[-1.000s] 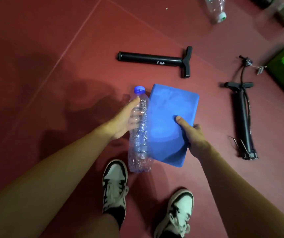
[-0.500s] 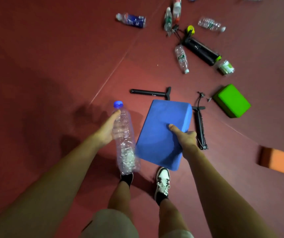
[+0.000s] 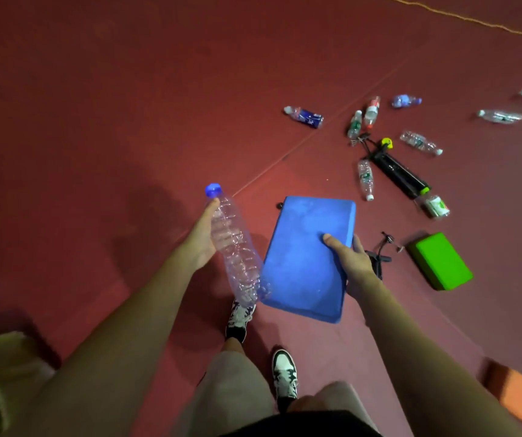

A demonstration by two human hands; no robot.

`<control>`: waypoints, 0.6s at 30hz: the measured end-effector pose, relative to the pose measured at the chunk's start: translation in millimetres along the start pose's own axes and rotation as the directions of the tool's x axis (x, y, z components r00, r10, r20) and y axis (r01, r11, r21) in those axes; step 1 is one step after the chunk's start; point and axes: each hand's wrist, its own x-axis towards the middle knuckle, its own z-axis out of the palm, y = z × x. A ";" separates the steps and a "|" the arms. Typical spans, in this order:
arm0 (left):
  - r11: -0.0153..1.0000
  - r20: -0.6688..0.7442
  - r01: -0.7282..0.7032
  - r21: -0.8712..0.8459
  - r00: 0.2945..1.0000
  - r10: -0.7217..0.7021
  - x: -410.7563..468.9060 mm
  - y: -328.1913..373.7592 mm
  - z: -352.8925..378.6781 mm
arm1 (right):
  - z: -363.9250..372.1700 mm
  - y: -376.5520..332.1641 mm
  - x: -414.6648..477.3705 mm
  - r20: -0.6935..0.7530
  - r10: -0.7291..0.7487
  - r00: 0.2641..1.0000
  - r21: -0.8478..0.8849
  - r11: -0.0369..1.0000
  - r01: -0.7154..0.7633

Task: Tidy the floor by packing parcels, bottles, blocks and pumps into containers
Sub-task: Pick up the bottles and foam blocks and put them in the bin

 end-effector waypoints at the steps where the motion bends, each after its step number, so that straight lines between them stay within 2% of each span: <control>1: 1.000 -0.014 -0.014 -0.012 1.000 0.014 -9.3 -1.0 -4.3 | 0.2 -1.9 -3.8 0.028 -0.007 1.000 -0.029 1.000 0.008; 8: 0.978 -0.135 -0.086 -0.191 0.989 0.061 -69.2 -15.9 -62.6 | 33.6 -6.1 -27.6 0.194 -0.036 0.980 -0.177 0.982 0.072; 18: 0.883 -0.316 -0.246 -0.399 0.941 0.119 -151.2 -48.6 -182.2 | 133.1 29.2 -90.2 0.396 0.003 0.918 -0.376 0.913 0.159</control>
